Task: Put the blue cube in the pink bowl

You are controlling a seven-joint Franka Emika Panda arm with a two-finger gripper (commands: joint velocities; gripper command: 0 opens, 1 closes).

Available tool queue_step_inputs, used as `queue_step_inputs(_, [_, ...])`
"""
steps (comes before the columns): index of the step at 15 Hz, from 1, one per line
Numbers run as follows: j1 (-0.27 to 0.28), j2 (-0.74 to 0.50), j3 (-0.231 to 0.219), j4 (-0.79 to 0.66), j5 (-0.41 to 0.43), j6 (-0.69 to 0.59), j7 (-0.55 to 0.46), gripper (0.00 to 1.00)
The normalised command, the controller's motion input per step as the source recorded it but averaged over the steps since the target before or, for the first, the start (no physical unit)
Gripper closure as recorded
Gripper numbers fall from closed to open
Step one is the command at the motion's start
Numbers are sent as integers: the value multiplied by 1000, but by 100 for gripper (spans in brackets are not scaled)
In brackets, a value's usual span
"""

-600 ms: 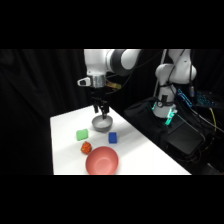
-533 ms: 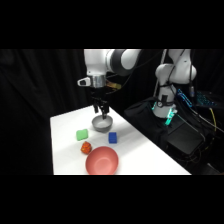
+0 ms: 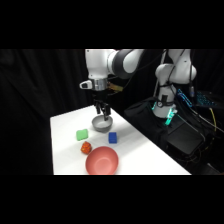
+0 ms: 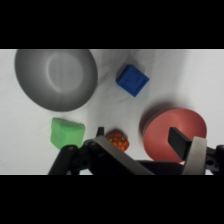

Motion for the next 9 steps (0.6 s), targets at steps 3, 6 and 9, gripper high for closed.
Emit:
queue_step_inputs(3, [32, -5, 33, -81, -92, 135, 253, 0])
queue_step_inputs(6, [29, 26, 29, -92, -41, 206, 245, 0])
queue_step_inputs(9, [24, 29, 34, -120, 62, 254, 220, 0])
